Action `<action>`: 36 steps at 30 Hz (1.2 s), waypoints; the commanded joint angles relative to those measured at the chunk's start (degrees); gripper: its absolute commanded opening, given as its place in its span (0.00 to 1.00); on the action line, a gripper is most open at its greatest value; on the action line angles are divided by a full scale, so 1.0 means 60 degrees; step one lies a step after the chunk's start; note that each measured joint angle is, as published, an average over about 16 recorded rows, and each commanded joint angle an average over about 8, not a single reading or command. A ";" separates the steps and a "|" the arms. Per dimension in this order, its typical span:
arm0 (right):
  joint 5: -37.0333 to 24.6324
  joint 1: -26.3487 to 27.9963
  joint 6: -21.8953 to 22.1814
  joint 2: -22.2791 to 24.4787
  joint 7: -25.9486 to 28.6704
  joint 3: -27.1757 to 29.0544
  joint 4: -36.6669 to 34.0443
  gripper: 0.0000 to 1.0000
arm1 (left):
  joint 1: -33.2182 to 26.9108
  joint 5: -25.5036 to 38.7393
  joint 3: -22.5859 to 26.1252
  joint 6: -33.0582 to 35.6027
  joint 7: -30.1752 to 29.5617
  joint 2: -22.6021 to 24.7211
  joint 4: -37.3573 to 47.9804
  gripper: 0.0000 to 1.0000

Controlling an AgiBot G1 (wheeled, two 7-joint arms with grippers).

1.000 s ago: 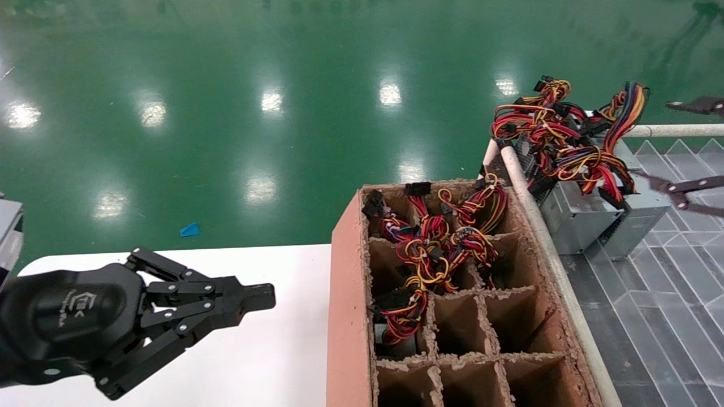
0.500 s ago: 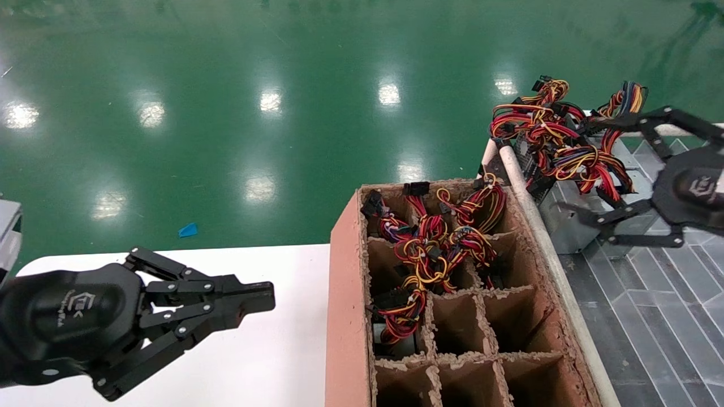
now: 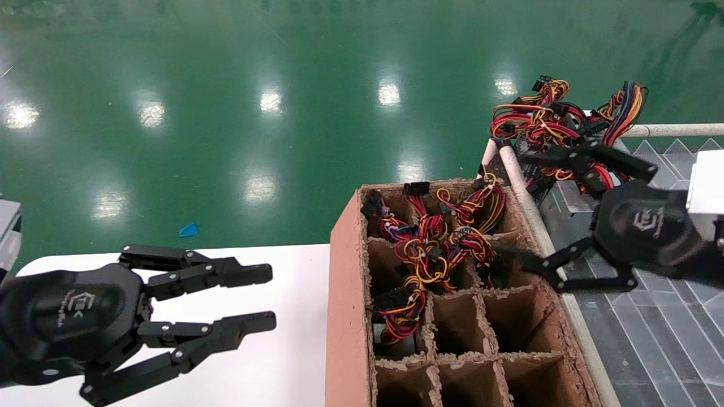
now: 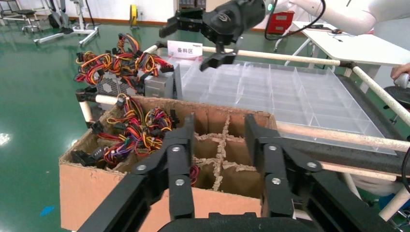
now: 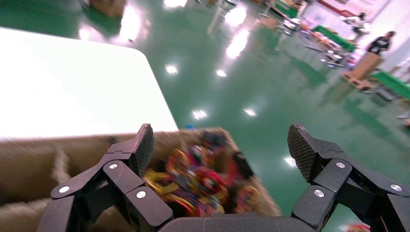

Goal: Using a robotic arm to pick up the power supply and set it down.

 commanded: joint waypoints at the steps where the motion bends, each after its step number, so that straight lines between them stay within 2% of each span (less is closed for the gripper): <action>1: 0.0169 -0.0093 -0.0056 -0.0040 0.0332 -0.0062 0.0195 1.00 | 0.0000 0.0000 0.0000 0.0000 0.0000 0.0000 0.0000 1.00; 21: 0.1805 -0.0994 -0.0599 -0.0430 0.3528 -0.0663 0.2080 1.00 | 0.0001 0.0000 0.0000 -0.0001 0.0000 0.0000 0.0001 1.00; 26: 0.1988 -0.1090 -0.0657 -0.0472 0.3778 -0.0726 0.2274 1.00 | 0.0002 -0.0001 0.0000 -0.0003 0.0001 -0.0001 0.0002 1.00; 36: 0.1912 -0.1052 -0.0636 -0.0455 0.3644 -0.0711 0.2179 1.00 | 0.0002 -0.0001 -0.0001 -0.0003 0.0001 -0.0001 0.0003 1.00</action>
